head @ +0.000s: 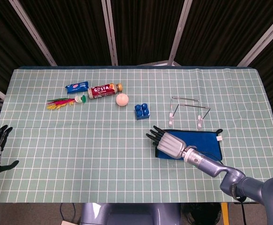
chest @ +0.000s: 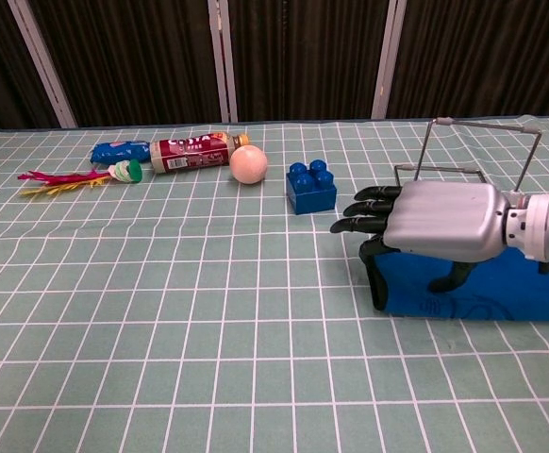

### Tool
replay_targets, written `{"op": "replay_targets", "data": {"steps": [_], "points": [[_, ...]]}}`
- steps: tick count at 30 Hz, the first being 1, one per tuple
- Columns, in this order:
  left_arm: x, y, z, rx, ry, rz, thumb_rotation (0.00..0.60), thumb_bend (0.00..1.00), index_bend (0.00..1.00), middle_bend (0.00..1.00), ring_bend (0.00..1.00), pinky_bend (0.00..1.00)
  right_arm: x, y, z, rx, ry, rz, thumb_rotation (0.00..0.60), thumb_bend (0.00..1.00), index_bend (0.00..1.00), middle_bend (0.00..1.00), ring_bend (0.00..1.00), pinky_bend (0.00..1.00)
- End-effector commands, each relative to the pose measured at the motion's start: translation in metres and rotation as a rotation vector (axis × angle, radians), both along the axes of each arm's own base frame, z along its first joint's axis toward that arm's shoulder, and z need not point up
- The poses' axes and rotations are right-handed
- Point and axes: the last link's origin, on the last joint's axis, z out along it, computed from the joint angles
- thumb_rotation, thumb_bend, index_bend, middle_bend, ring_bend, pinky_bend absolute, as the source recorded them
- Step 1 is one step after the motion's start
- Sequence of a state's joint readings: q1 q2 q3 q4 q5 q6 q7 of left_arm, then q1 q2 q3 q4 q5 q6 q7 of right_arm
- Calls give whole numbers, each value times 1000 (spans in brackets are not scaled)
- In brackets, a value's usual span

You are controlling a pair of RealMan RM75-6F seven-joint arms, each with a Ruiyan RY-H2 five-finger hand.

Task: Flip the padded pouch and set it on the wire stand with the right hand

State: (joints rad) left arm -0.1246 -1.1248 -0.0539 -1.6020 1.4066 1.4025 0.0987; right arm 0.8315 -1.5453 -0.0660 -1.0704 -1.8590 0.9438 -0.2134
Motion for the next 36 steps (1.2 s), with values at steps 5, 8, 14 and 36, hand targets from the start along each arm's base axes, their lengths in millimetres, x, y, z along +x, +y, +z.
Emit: {"op": "replay_targets", "data": {"steps": [5, 8, 14, 36], "points": [[0, 0, -1, -2, 2, 3, 600, 0, 0, 0, 0, 0, 2, 0, -5, 8, 3, 4, 600, 95, 322, 0, 0, 0], [0, 1, -1, -3, 2, 3, 600, 0, 0, 0, 0, 0, 1, -1, -7, 6, 15, 1, 600, 95, 322, 0, 0, 0], [-1, 1, -1, -4, 1, 3, 600, 0, 0, 0, 0, 0, -2, 0, -10, -1, 40, 9, 600, 96, 333, 0, 0, 0], [-1, 1, -3, -11, 5, 5, 600, 0, 0, 0, 0, 0, -8, -4, -9, -24, 52, -20, 600, 117, 355, 0, 0, 0]]}}
